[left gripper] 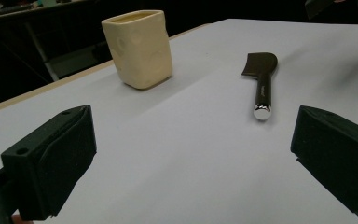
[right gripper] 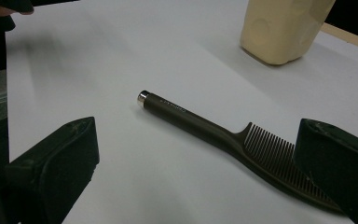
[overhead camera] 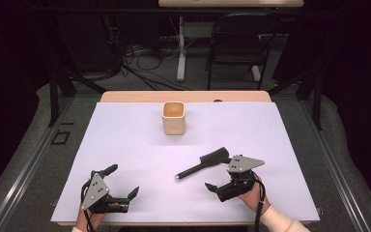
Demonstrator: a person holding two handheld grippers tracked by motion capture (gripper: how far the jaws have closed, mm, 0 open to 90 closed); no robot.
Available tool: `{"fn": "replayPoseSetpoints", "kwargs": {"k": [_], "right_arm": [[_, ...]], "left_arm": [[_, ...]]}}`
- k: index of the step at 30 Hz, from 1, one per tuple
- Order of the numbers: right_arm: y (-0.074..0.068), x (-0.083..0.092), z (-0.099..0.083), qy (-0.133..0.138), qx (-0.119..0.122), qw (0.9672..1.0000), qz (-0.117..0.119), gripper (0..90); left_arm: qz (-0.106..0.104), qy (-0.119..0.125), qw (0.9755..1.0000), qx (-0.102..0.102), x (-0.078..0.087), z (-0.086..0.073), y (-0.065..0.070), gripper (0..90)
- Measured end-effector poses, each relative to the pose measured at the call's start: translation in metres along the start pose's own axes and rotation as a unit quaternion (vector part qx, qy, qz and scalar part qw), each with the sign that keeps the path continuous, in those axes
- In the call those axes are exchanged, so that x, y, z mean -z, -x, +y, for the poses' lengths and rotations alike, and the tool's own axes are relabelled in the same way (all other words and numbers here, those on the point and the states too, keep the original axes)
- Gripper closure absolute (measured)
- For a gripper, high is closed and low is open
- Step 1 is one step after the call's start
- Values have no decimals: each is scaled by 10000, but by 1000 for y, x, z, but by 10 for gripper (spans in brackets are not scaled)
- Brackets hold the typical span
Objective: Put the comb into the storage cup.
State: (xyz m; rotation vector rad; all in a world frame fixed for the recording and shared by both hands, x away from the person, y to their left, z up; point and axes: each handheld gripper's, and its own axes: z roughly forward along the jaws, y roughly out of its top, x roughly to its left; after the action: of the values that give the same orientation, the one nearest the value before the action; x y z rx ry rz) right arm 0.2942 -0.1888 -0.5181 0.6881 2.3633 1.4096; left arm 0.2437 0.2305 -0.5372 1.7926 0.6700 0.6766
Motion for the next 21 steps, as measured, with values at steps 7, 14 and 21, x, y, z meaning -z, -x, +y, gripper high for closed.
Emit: {"fn": "replayPoseSetpoints", "kwargs": {"k": [7,14,21], "right_arm": [[1,-9,4,-52,21,10000,34,0],[-1,-17,6,-117,45,9999,71,0],[-2,-22,8,-178,92,9997,116,0]], "left_arm": [[1,-2,10000,-5,0,0,0,1],[0,1,10000,1,0,0,0,2],[-3,2,10000,-2,0,0,0,1]]}}
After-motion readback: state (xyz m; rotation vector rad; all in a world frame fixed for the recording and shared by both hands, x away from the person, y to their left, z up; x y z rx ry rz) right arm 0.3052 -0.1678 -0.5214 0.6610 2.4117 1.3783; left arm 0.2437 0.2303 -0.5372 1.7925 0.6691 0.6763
